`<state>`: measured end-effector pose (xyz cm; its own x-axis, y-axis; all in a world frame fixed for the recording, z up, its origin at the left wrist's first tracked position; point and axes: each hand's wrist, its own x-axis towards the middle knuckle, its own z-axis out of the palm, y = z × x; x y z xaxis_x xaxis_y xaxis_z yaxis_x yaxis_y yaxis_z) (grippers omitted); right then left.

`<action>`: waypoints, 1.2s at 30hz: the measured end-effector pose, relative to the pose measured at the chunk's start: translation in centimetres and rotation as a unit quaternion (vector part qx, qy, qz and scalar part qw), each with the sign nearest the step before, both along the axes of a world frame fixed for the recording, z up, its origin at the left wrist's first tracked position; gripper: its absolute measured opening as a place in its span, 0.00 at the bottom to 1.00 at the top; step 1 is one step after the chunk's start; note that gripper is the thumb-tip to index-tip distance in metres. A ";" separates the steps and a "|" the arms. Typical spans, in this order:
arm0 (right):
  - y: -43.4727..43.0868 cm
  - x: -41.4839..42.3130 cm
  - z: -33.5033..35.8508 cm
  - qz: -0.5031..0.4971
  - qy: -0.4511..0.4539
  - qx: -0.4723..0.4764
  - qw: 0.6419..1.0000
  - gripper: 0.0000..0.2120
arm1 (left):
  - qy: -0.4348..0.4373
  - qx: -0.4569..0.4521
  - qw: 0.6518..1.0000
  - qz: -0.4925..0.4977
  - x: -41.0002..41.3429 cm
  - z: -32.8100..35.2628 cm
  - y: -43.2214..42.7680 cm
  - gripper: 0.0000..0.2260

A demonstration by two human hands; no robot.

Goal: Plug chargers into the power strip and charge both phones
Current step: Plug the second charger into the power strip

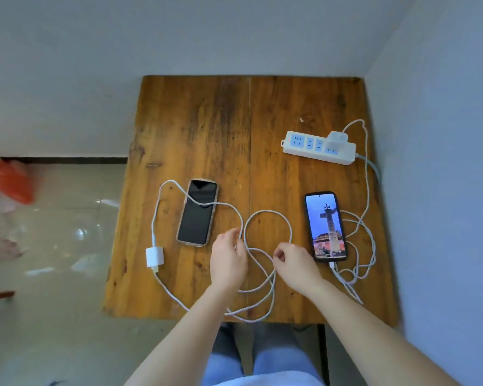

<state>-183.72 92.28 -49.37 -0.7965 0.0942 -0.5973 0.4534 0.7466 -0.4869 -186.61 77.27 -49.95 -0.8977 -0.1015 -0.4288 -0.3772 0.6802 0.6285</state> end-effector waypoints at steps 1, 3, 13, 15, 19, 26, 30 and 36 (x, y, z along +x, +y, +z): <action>-1.6 -0.3 0.0 0.014 -0.001 -0.003 1.000 0.06 | 0.018 -0.011 1.000 0.010 0.4 -0.1 -2.0 0.15; -4.8 -0.6 0.1 0.032 -0.003 -0.006 0.999 0.05 | 0.040 -0.031 0.998 0.040 1.1 -0.2 -5.8 0.15; -21.6 -2.1 -0.6 0.087 0.038 -0.033 0.995 0.15 | -0.030 -0.143 0.989 0.033 5.0 -2.6 -21.2 0.23; -24.1 -3.1 -1.0 0.051 0.051 -0.026 0.997 0.18 | -0.063 -0.156 0.985 -0.042 5.0 -3.4 -22.6 0.25; -27.0 -5.1 -2.2 0.054 0.045 0.031 0.997 0.25 | -0.106 -0.161 0.974 -0.122 4.8 -3.8 -23.3 0.30; -25.2 -6.9 -2.0 0.043 -0.034 -0.053 0.997 0.17 | -0.225 -0.177 0.949 -0.134 3.0 -3.0 -21.9 0.34; -20.1 -7.3 0.2 -0.026 -0.032 -0.149 0.988 0.17 | -0.187 -0.136 0.971 -0.062 -0.7 -1.1 -20.5 0.33; -9.3 -9.1 6.2 -0.045 -0.031 -0.299 0.953 0.18 | 0.152 -0.098 0.962 -0.205 -6.3 2.5 -13.0 0.39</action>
